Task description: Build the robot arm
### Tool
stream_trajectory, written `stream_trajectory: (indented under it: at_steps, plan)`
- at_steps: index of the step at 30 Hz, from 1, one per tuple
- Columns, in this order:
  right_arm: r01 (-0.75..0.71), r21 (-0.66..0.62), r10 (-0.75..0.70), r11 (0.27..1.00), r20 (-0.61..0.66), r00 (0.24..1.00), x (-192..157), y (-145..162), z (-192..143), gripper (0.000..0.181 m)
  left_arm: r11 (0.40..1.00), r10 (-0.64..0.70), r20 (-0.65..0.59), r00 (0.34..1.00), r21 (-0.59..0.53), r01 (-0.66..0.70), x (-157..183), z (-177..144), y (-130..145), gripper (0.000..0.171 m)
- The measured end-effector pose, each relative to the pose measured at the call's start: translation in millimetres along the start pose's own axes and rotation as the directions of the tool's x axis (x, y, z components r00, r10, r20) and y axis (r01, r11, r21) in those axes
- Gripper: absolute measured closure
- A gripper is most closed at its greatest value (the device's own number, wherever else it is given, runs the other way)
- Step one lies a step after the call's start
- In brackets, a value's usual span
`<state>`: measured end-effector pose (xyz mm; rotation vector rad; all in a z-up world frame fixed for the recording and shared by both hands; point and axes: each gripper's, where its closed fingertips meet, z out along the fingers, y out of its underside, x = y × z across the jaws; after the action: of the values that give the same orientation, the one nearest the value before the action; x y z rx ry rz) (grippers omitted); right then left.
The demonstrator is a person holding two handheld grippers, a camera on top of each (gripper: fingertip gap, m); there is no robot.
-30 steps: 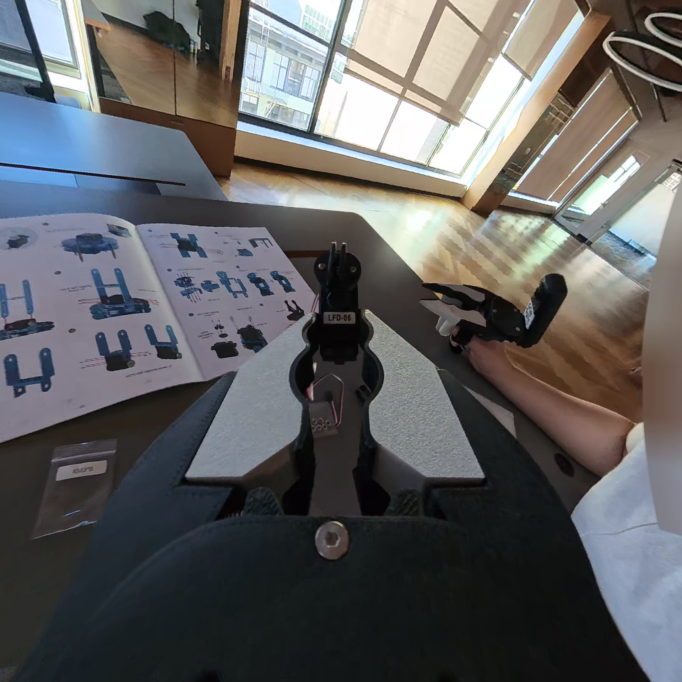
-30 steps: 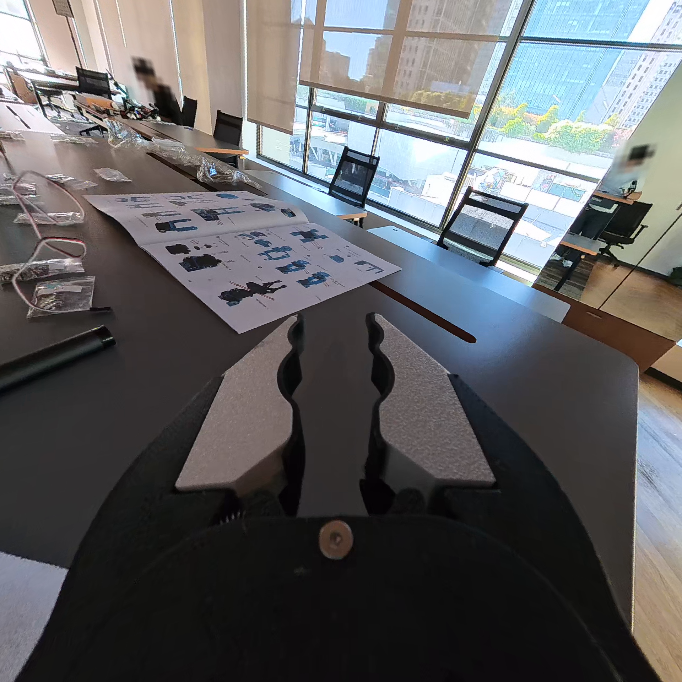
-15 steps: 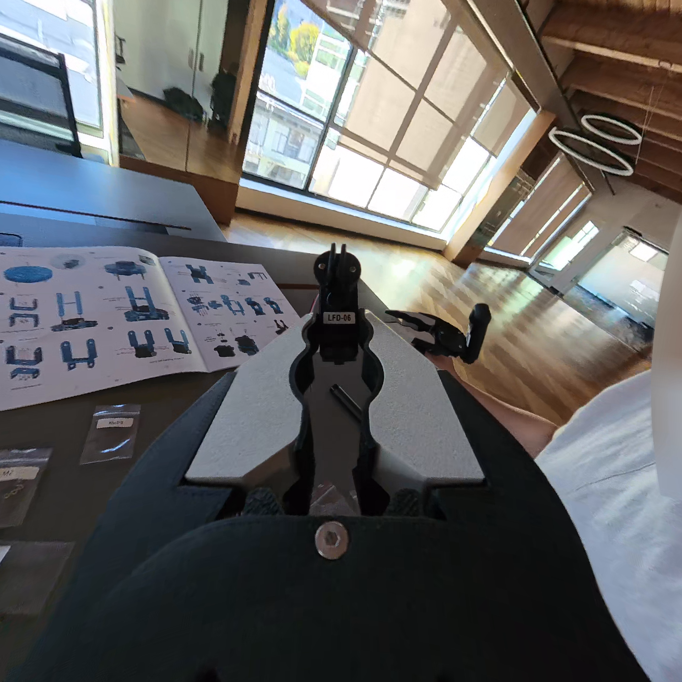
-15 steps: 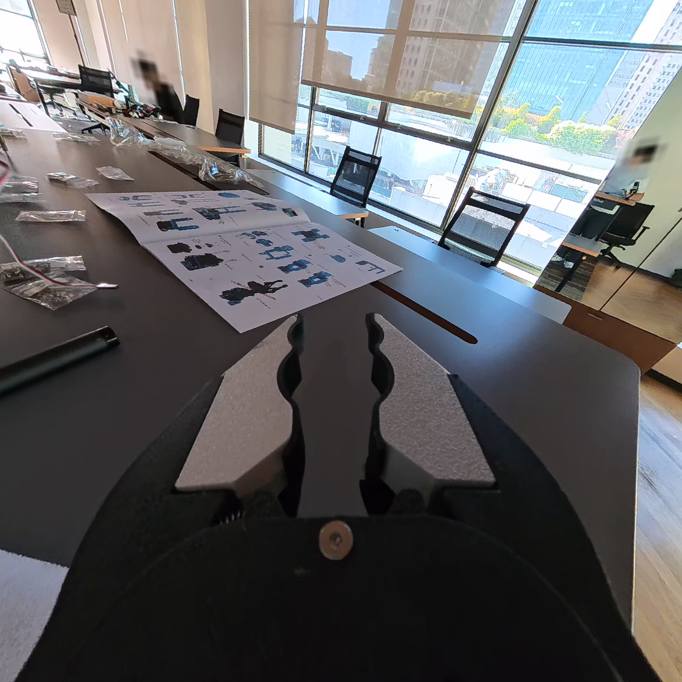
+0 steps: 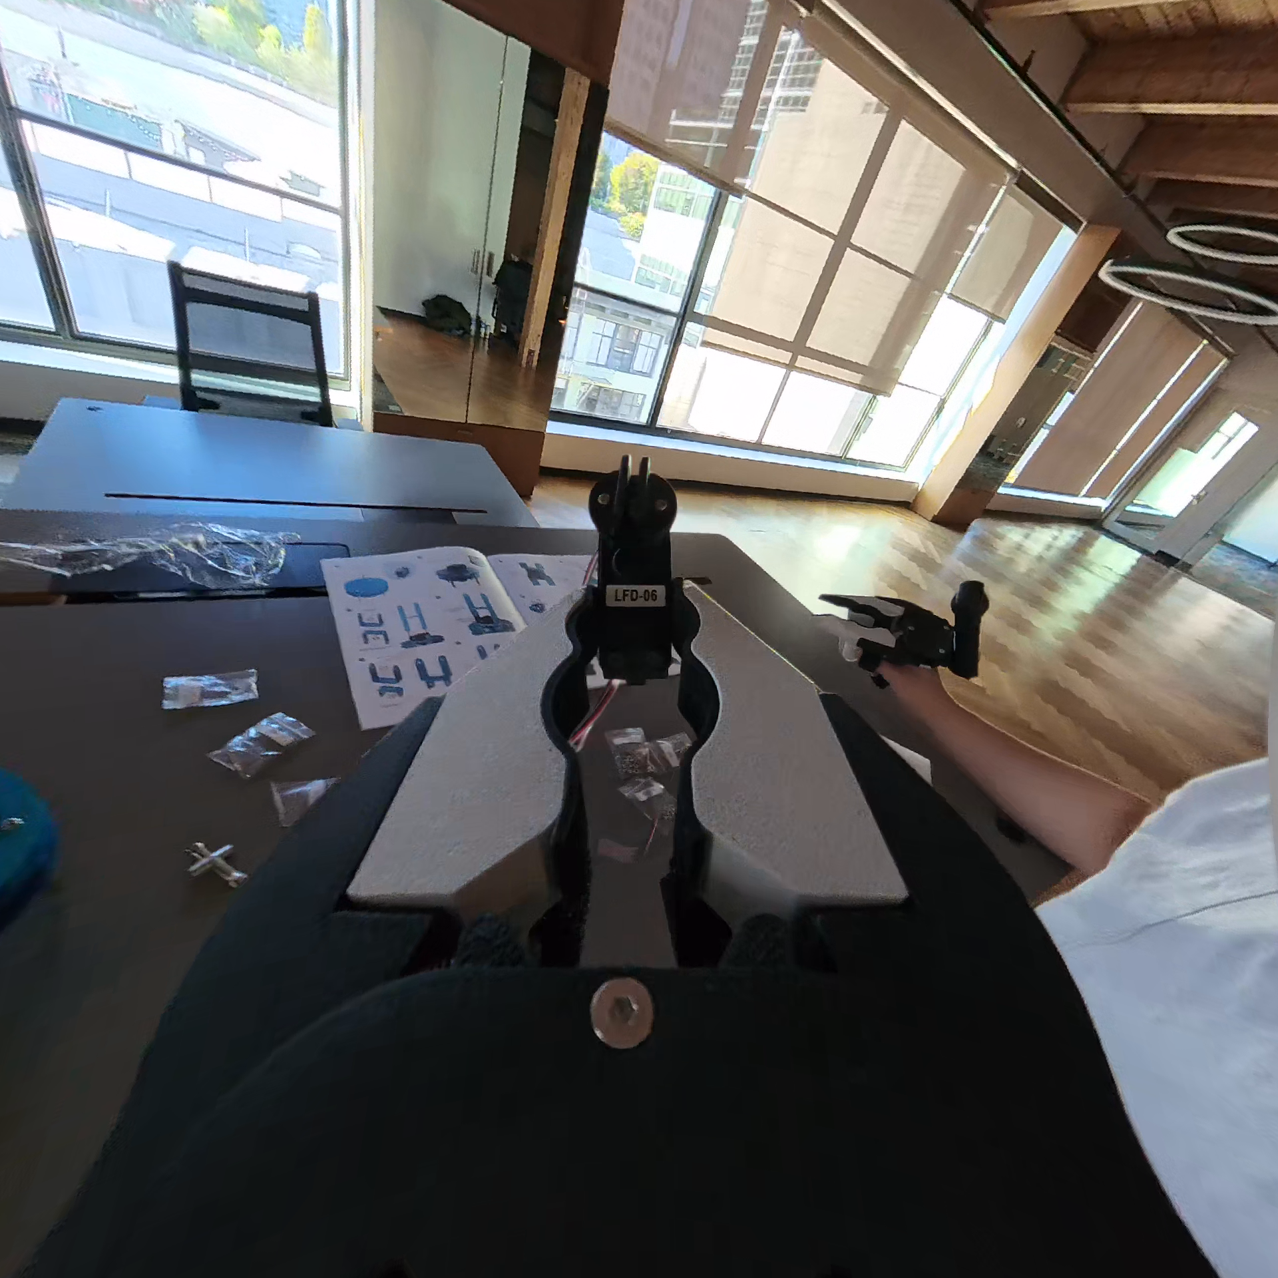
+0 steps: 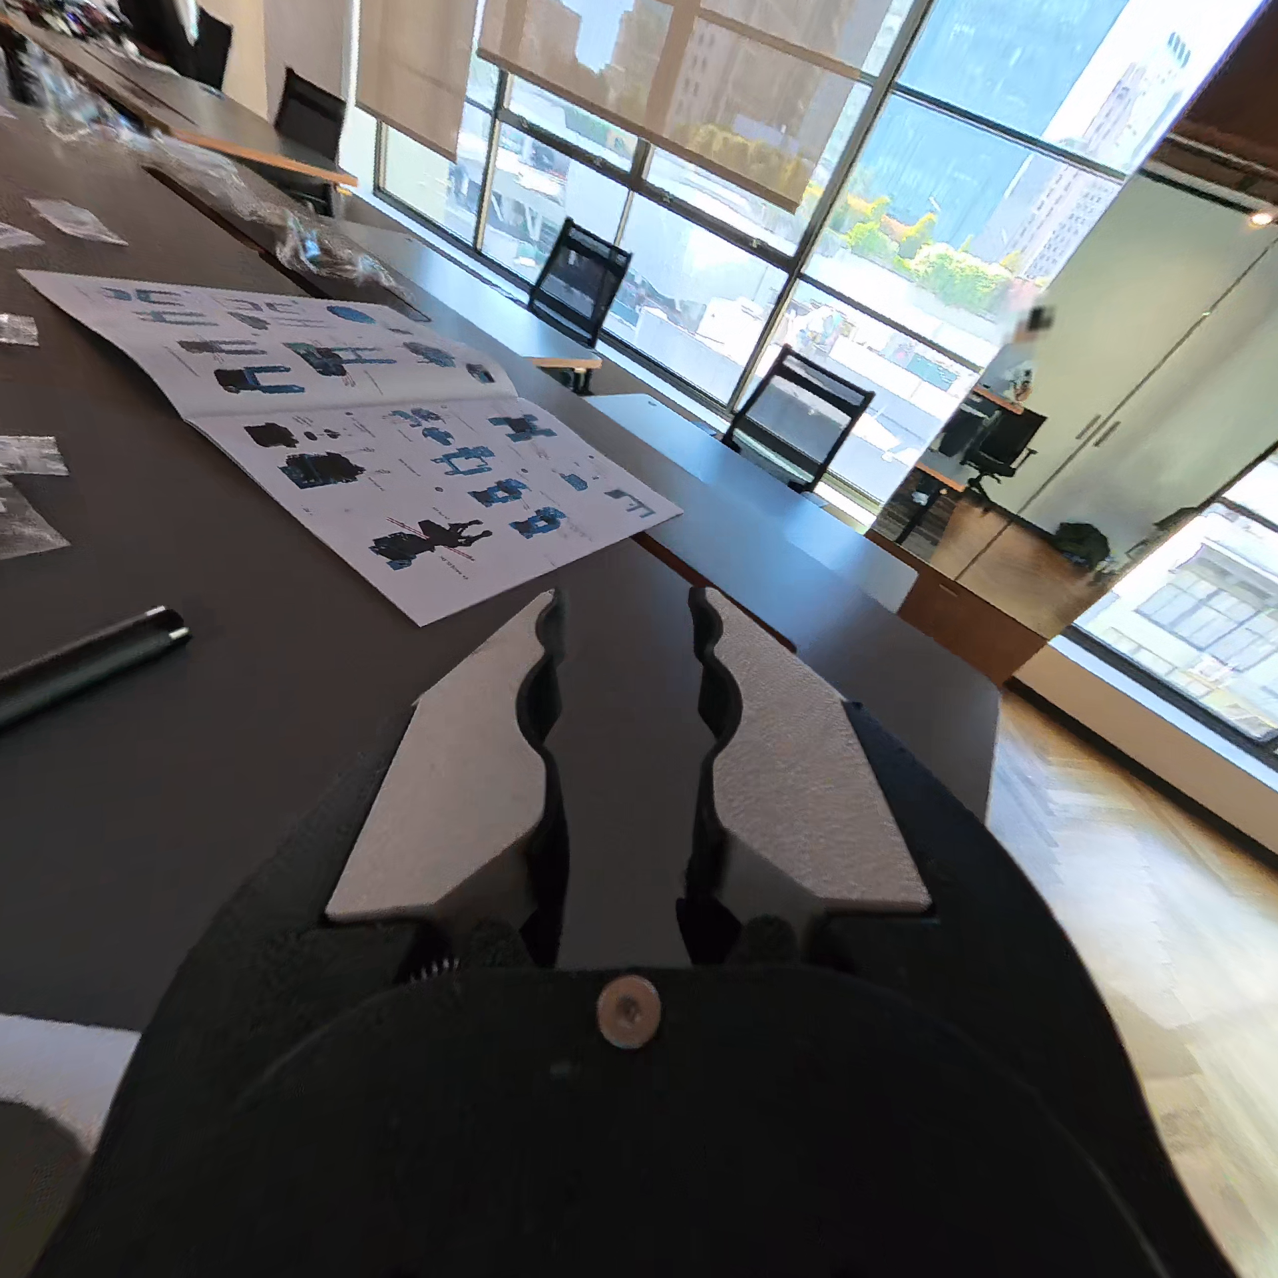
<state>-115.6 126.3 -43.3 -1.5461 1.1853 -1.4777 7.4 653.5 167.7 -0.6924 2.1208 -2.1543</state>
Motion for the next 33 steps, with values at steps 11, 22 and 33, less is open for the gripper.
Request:
stream_trajectory:
  at_steps: [11,22,33]
  plan:
    - [-0.093,-0.001,0.090,0.996,-0.242,0.966,-90.9,-72.0,-47.8,0.144,0.998,0.003,-0.261,0.965,-0.054,-0.018,-79.6,-61.8,-41.7,0.152]
    - [-0.174,-0.133,0.135,0.976,-0.263,0.955,-59.8,-9.9,-63.3,0.144,0.997,-0.047,-0.167,0.985,-0.063,0.037,-102.1,-50.2,-43.8,0.152]
    - [-0.287,0.062,0.293,0.956,-0.279,0.914,44.2,34.1,-35.1,0.147,0.991,-0.131,-0.053,0.990,0.003,0.132,-81.2,-9.4,-58.4,0.152]
